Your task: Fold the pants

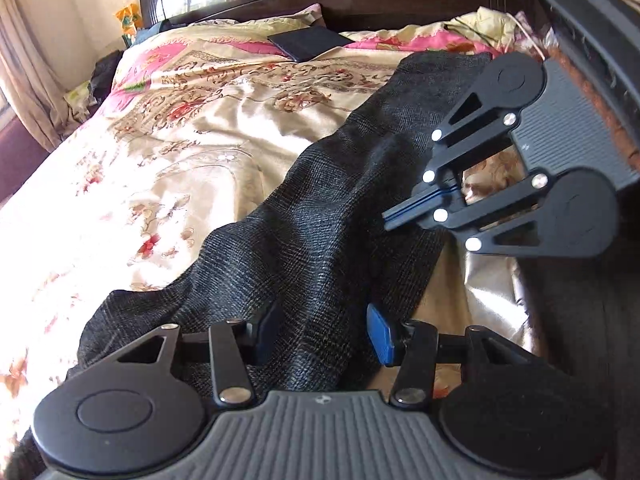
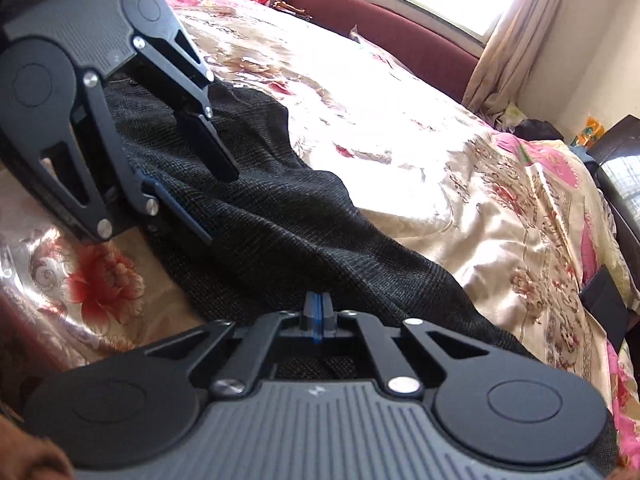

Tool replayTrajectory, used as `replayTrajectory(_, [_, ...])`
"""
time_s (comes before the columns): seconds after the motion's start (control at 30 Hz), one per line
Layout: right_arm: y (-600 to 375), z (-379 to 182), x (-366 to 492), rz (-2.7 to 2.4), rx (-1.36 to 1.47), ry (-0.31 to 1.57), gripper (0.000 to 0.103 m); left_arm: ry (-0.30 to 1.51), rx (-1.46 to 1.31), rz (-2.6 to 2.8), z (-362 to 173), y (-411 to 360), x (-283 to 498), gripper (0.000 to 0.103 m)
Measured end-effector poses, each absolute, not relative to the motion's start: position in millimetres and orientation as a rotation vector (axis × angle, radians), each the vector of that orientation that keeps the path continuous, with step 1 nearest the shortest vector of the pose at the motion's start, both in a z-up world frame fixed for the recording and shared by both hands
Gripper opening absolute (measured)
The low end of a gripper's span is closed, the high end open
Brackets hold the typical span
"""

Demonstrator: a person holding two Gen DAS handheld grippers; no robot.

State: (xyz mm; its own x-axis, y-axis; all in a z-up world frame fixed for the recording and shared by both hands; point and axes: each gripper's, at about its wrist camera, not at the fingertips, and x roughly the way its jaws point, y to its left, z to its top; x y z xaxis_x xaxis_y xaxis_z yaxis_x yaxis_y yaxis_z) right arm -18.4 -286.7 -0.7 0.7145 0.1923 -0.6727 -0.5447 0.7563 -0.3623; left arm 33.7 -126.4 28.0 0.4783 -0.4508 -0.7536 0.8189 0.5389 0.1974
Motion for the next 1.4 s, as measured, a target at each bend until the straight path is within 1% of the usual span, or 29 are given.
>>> replayTrajectory(0.07, [-283.8, -4.0, -21.4, 0.472, -0.603, 0.671, 0.004, 0.685, 0.656, -0.825, 23.7, -128.5, 29.7, 0.062])
replayTrajectory(0.17, [-268.8, -13.9, -27.7, 0.503, -0.672, 0.655, 0.009, 0.66, 0.776, -0.807, 15.4, -127.4, 19.5, 0.062])
replayTrajectory(0.2, [-264.8, -16.0, -29.7, 0.512, -0.682, 0.642, 0.017, 0.654, 0.806, -0.796, 12.9, -125.9, 16.9, 0.062])
replayTrajectory(0.23, [-261.1, -17.9, -31.2, 0.516, -0.689, 0.632, 0.029, 0.654, 0.827, -0.783, 10.7, -122.8, 15.7, 0.062])
replayTrajectory(0.27, [-258.2, -19.3, -31.9, 0.517, -0.695, 0.627, 0.035, 0.658, 0.824, -0.774, 10.1, -120.2, 15.9, 0.061])
replayTrajectory(0.3, [-255.6, -20.4, -32.6, 0.513, -0.701, 0.615, 0.043, 0.662, 0.809, -0.762, 11.2, -117.7, 17.4, 0.055])
replayTrajectory(0.33, [-252.7, -21.3, -33.4, 0.503, -0.707, 0.598, 0.043, 0.669, 0.781, -0.745, 13.2, -116.0, 21.1, 0.046])
replayTrajectory(0.37, [-250.5, -22.0, -32.4, 0.494, -0.71, 0.593, 0.043, 0.677, 0.746, -0.734, 15.8, -115.1, 25.0, 0.041])
replayTrajectory(0.4, [-248.3, -22.5, -31.1, 0.484, -0.706, 0.588, 0.043, 0.693, 0.681, -0.73, 20.0, -113.5, 31.2, 0.034])
replayTrajectory(0.5, [-241.1, -25.3, -25.5, 0.421, -0.715, 0.566, 0.044, 0.726, 0.513, -0.733, 32.4, -107.8, 45.5, 0.027])
replayTrajectory(0.6, [-239.8, -24.5, -18.4, 0.343, -0.689, 0.542, 0.045, 0.751, 0.417, -0.764, 42.0, -102.1, 49.4, 0.027])
replayTrajectory(0.67, [-240.5, -25.3, -14.7, 0.314, -0.703, 0.531, 0.043, 0.768, 0.4, -0.776, 43.2, -100.4, 48.5, 0.027])
replayTrajectory(0.7, [-243.1, -24.0, -14.7, 0.318, -0.699, 0.53, 0.027, 0.768, 0.414, -0.779, 42.6, -100.9, 46.7, 0.027])
replayTrajectory(0.73, [-247.6, -21.0, -14.5, 0.325, -0.68, 0.543, 0.007, 0.769, 0.426, -0.789, 41.4, -102.1, 44.4, 0.027])
replayTrajectory(0.8, [-258.0, -14.5, -16.7, 0.342, -0.65, 0.579, 0.006, 0.802, 0.448, -0.85, 38.1, -105.5, 39.4, 0.027])
replayTrajectory(0.87, [-265.3, -11.6, -24.2, 0.354, -0.706, 0.595, 0.005, 0.821, 0.514, -0.903, 31.7, -112.7, 28.3, 0.028])
replayTrajectory(0.97, [-276.1, -17.4, -33.5, 0.372, -0.804, 0.646, 0.004, 0.83, 0.596, -0.971, 21.5, -126.0, 14.9, 0.028])
replayTrajectory(1.07, [-290.7, -22.7, -37.8, 0.36, -0.799, 0.733, 0.005, 0.824, 0.607, -1.033, 22.8, -136.9, 7.9, 0.028])
replayTrajectory(1.17, [-317.8, -9.8, -39.4, 0.261, -0.638, 0.758, 0.013, 0.789, 0.601, -1.047, 31.2, -142.6, 8.0, 0.032])
replayTrajectory(1.2, [-329.9, -2.8, -38.6, 0.224, -0.558, 0.757, 0.022, 0.776, 0.597, -1.045, 34.1, -144.9, 9.5, 0.032])
replayTrajectory(1.23, [-343.2, 3.9, -37.4, 0.182, -0.476, 0.75, 0.028, 0.765, 0.594, -1.039, 35.9, -147.6, 12.2, 0.033])
replayTrajectory(1.37, [-397.8, 17.3, -29.1, -0.021, -0.235, 0.708, 0.03, 0.74, 0.584, -0.995, 35.2, -162.1, 24.5, 0.034])
replayTrajectory(1.4, [-413.0, 16.3, -26.3, -0.075, -0.184, 0.701, 0.036, 0.745, 0.589, -0.982, 31.6, -166.0, 28.1, 0.037])
